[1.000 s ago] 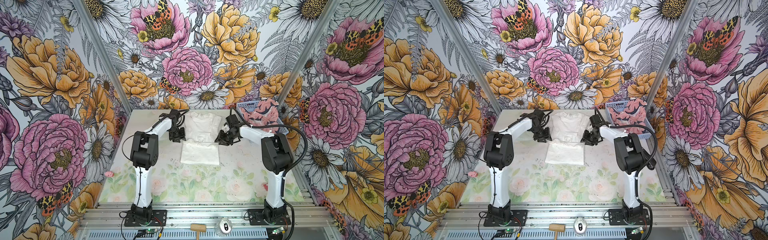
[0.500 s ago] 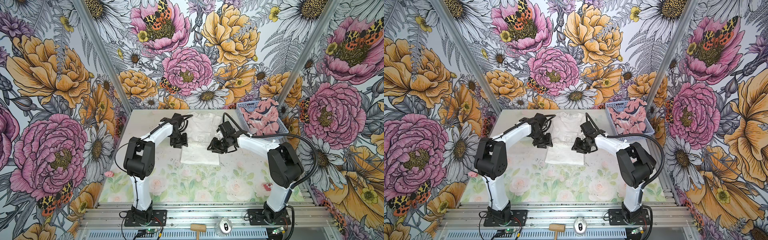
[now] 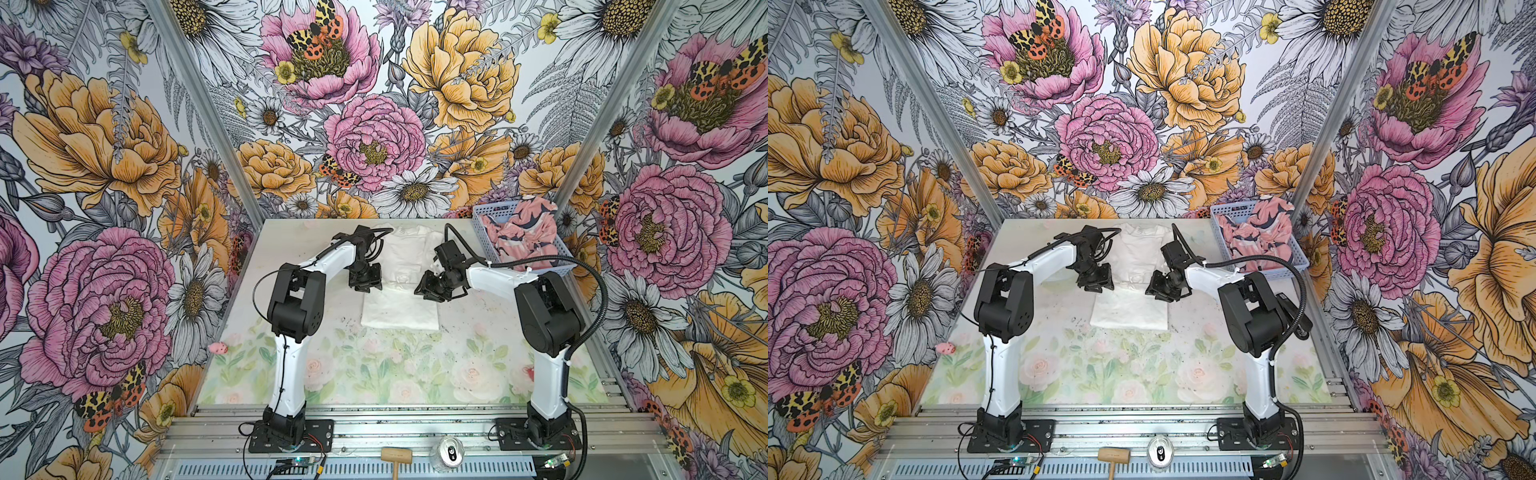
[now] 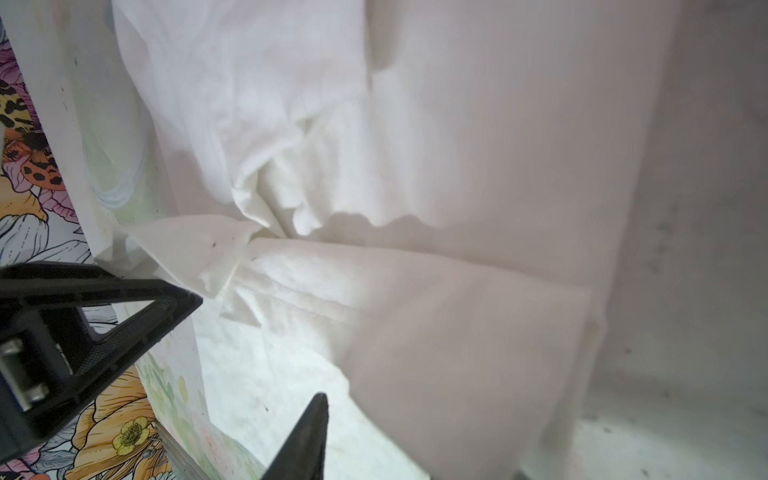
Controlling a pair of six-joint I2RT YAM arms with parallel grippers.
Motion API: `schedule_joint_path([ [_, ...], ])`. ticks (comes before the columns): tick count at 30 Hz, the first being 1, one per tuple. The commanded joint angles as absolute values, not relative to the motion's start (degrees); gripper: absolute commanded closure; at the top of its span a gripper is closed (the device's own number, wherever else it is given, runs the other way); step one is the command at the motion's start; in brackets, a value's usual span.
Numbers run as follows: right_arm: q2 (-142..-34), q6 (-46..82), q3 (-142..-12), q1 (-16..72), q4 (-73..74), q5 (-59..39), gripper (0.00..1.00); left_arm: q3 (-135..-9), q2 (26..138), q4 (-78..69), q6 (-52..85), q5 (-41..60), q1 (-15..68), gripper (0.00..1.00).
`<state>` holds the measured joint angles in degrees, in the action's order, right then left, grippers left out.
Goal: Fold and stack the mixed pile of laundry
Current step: 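Release the folded hem and lower both grippers to the new near edge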
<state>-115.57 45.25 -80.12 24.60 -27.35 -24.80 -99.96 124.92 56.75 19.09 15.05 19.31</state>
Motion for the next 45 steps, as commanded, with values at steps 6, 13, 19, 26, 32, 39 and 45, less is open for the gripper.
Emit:
schedule_joint_path([
  [6, -121.79, 43.64, -91.70, 20.69, -25.58, -21.10, 0.58, -114.47, 130.88, 55.80, 18.41, 14.87, 17.35, 0.55],
  [13, -120.65, 41.77, -94.70, 18.95, -26.97, -19.94, 0.57, -117.36, 128.19, 56.96, 18.56, 12.02, 16.05, 0.55],
  [19, -112.63, 40.96, -83.39, 19.78, -28.10, -23.20, 0.57, -104.88, 119.15, 56.74, 17.45, 12.55, 16.70, 0.55],
  [26, -101.85, 41.72, -68.25, 24.62, -30.30, -23.73, 0.58, -83.77, 107.80, 52.69, 18.00, 14.01, 18.63, 0.55],
  [32, -96.42, 43.49, -60.18, 28.80, -31.82, -19.98, 0.59, -70.44, 100.31, 46.85, 19.59, 15.93, 18.82, 0.54],
  [39, -96.40, 43.11, -57.48, 29.53, -31.73, -18.27, 0.60, -62.89, 96.66, 43.27, 20.57, 16.87, 19.74, 0.55],
  [45, -98.69, 42.37, -57.99, 29.52, -30.74, -17.56, 0.60, -60.42, 97.75, 41.60, 19.97, 17.13, 20.00, 0.55],
])
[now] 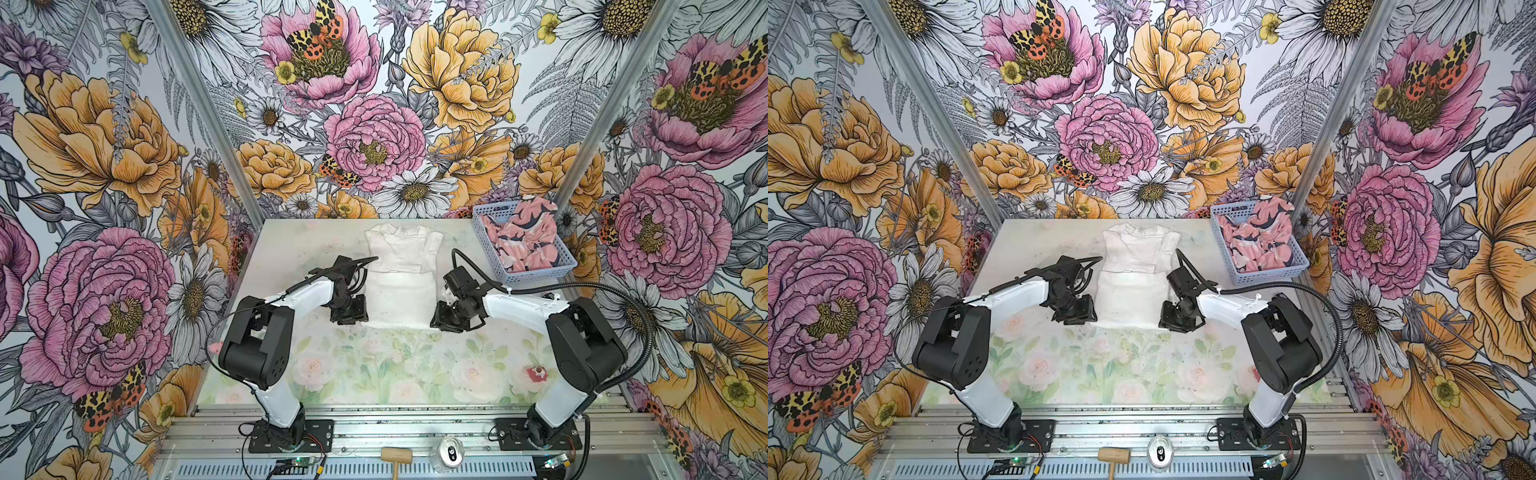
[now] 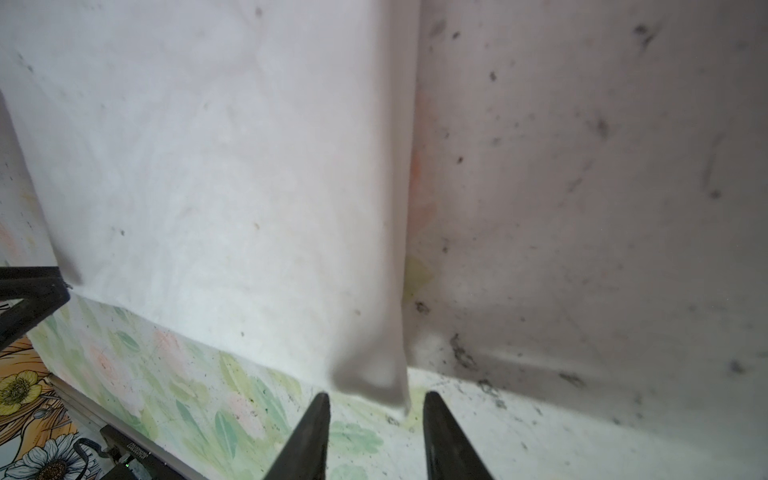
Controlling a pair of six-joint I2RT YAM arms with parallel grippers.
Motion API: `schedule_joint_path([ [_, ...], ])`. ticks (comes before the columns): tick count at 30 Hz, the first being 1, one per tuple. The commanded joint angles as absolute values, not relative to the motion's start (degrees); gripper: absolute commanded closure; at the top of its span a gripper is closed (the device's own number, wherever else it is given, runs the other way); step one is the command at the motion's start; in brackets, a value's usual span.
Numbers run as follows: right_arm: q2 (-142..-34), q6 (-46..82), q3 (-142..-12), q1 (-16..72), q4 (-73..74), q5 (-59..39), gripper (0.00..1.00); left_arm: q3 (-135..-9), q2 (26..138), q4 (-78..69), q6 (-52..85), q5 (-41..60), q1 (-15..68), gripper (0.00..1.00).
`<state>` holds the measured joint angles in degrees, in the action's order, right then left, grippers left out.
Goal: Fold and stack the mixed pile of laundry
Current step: 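Release the folded hem and lower both grippers to the new near edge, then grasp the near folded edge with both grippers and lift it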
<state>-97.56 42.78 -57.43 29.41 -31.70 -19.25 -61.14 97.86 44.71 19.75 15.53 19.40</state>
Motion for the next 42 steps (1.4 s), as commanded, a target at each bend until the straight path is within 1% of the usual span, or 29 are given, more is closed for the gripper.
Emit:
schedule_joint_path([
  [1, -98.91, 42.30, -58.28, 29.47, -30.67, -17.50, 0.60, -60.14, 98.13, 41.32, 19.91, 17.20, 19.95, 0.55],
  [12, -101.24, 42.17, -58.08, 29.48, -28.54, -17.05, 0.62, -57.56, 100.11, 37.64, 20.61, 16.72, 19.96, 0.56],
  [14, -102.02, 42.04, -58.43, 29.52, -28.23, -17.14, 0.63, -57.49, 100.37, 37.37, 20.65, 16.72, 19.95, 0.56],
  [17, -102.63, 42.03, -58.45, 29.52, -27.89, -17.06, 0.68, -57.41, 101.05, 36.88, 20.84, 16.78, 20.17, 0.59],
  [20, -102.85, 42.01, -57.81, 29.48, -27.42, -16.88, 0.73, -57.30, 101.84, 36.30, 21.09, 16.80, 20.71, 0.65],
  [21, -102.85, 42.06, -57.60, 29.40, -27.35, -16.96, 0.75, -57.26, 102.24, 36.23, 21.27, 16.61, 20.93, 0.69],
  [23, -102.66, 42.11, -57.05, 29.36, -26.99, -16.90, 0.81, -57.30, 102.82, 36.17, 21.55, 15.92, 21.40, 0.81],
  [25, -102.48, 42.14, -56.70, 29.37, -26.68, -16.96, 0.88, -57.00, 103.01, 35.88, 22.01, 15.51, 21.55, 0.96],
  [26, -102.32, 42.12, -56.47, 29.34, -26.64, -16.90, 0.91, -56.90, 103.01, 35.86, 22.16, 15.27, 21.62, 1.00],
  [28, -101.63, 42.11, -55.97, 29.30, -26.46, -17.37, 0.99, -56.51, 102.73, 35.93, 22.46, 15.41, 21.75, 1.00],
  [29, -101.12, 42.11, -55.73, 29.37, -26.46, -17.55, 1.00, -56.34, 102.37, 35.99, 22.55, 15.49, 21.80, 1.00],
  [35, -92.44, 45.64, -50.78, 29.83, -26.89, -19.97, 1.00, -53.94, 94.75, 40.08, 24.70, 15.33, 23.46, 1.00],
  [42, -76.33, 53.47, -43.47, 34.58, -31.36, -19.73, 1.00, -50.94, 80.38, 48.24, 30.41, 13.77, 29.09, 1.00],
])
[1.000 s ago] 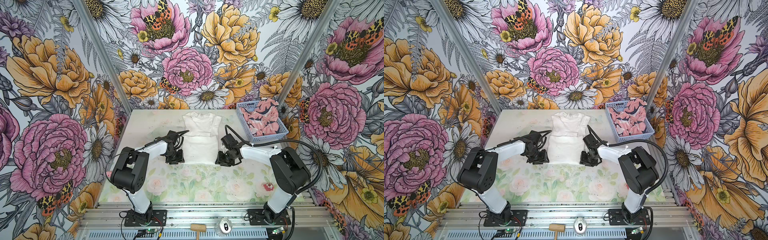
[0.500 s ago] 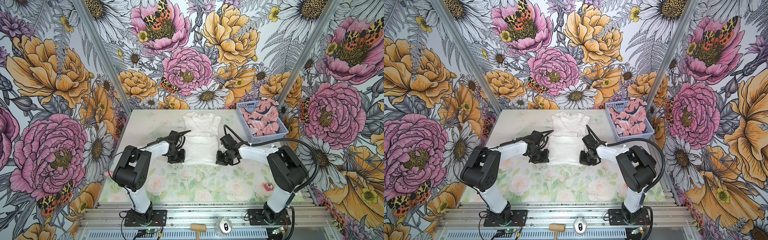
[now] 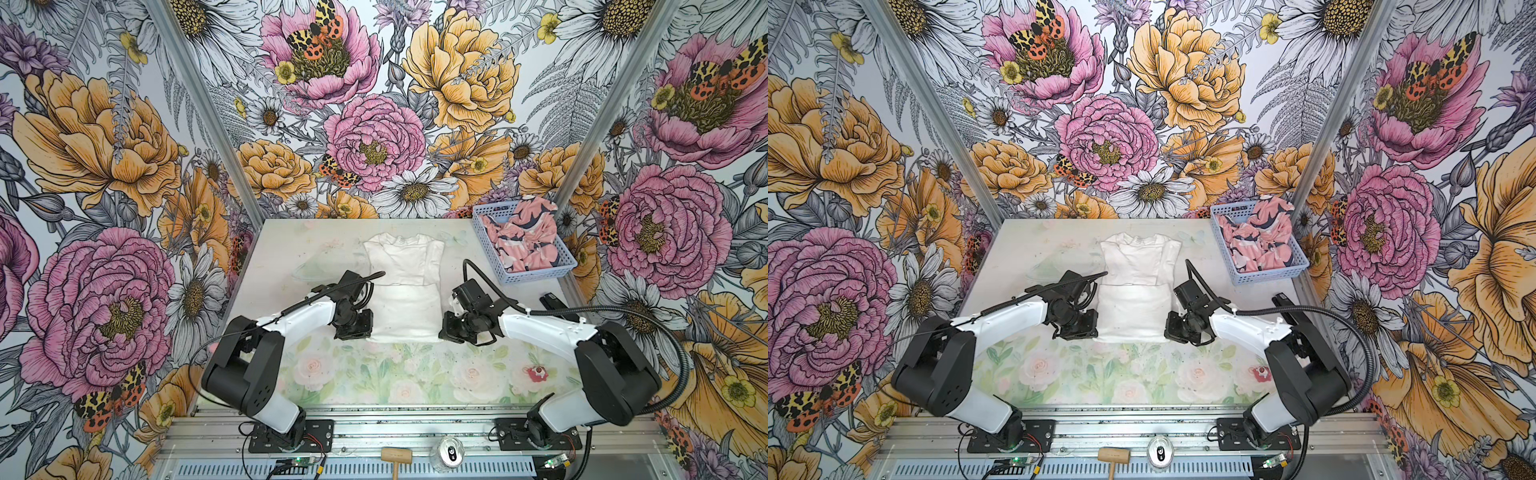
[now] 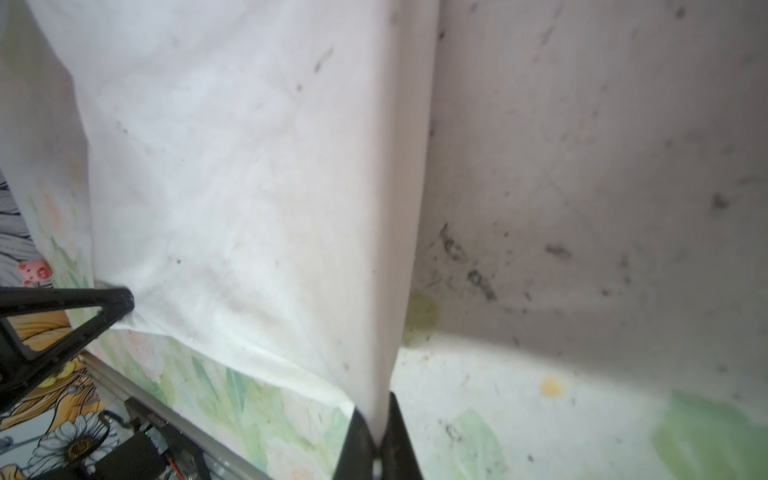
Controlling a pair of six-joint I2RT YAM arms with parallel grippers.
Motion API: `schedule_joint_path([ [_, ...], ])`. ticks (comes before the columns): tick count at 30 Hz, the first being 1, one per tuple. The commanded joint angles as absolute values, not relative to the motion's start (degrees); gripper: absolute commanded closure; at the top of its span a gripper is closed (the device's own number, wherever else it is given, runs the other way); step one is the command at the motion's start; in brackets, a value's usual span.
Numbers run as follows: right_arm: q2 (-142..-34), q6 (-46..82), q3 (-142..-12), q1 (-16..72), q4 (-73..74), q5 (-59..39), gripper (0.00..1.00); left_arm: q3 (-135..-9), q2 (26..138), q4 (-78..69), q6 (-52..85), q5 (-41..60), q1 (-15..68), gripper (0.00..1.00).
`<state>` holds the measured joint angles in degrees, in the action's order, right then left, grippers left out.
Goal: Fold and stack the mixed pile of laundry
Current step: 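Grasp the near folded edge with both grippers and lift it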
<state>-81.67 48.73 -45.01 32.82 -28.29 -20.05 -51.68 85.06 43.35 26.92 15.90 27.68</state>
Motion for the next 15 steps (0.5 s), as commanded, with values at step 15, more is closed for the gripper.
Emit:
schedule_joint_path([
  [15, -55.08, 64.11, -48.92, 40.88, -48.52, -13.32, 1.00, -59.20, 65.41, 62.40, 38.10, 11.80, 37.24, 1.00],
])
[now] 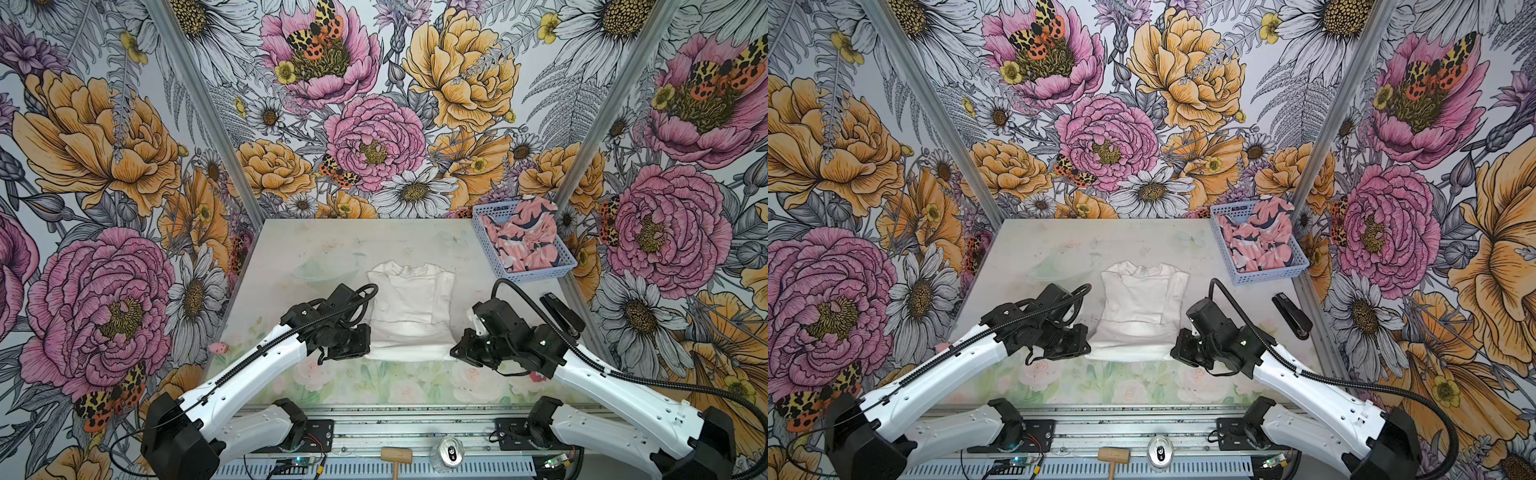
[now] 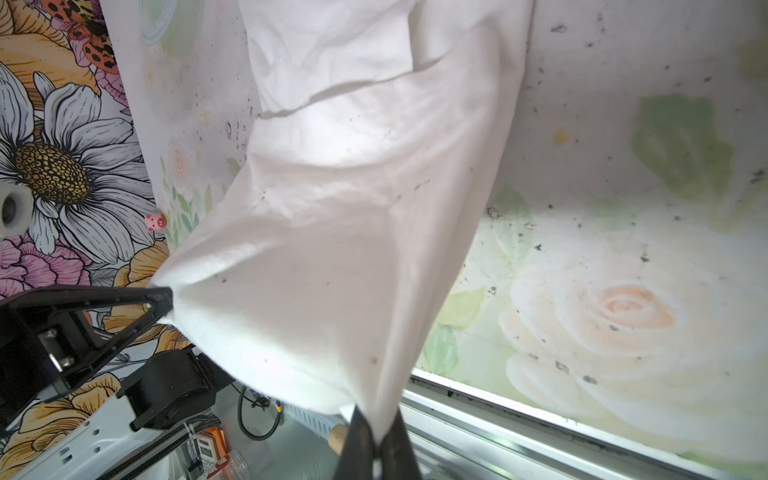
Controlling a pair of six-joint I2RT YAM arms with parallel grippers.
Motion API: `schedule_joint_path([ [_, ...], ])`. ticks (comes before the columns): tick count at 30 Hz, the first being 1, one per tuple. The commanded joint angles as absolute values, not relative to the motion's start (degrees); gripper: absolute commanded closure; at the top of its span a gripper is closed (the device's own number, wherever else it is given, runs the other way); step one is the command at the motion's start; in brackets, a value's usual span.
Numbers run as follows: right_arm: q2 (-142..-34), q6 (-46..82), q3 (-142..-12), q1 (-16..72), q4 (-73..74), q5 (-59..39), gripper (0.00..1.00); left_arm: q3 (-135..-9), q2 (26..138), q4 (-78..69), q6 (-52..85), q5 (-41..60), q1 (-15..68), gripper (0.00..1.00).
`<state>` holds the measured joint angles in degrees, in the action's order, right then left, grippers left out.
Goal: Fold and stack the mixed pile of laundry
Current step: 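Grasp the near folded edge with both grippers and lift it, then fold the lifted edge away from the robot onto the shirt with both grippers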
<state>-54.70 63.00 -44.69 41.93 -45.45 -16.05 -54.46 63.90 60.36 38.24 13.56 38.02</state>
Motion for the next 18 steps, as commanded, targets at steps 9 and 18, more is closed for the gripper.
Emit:
schedule_joint_path([
  [9, -70.50, 50.86, -60.38, 26.51, -46.14, -17.92, 1.00, -77.52, 85.13, 62.23, 23.71, 15.04, 26.53, 1.00],
  [18, -91.71, 41.52, -74.51, 16.63, -41.62, -20.98, 1.00, -98.00, 108.72, 62.49, 16.13, 17.16, 20.03, 1.00],
])
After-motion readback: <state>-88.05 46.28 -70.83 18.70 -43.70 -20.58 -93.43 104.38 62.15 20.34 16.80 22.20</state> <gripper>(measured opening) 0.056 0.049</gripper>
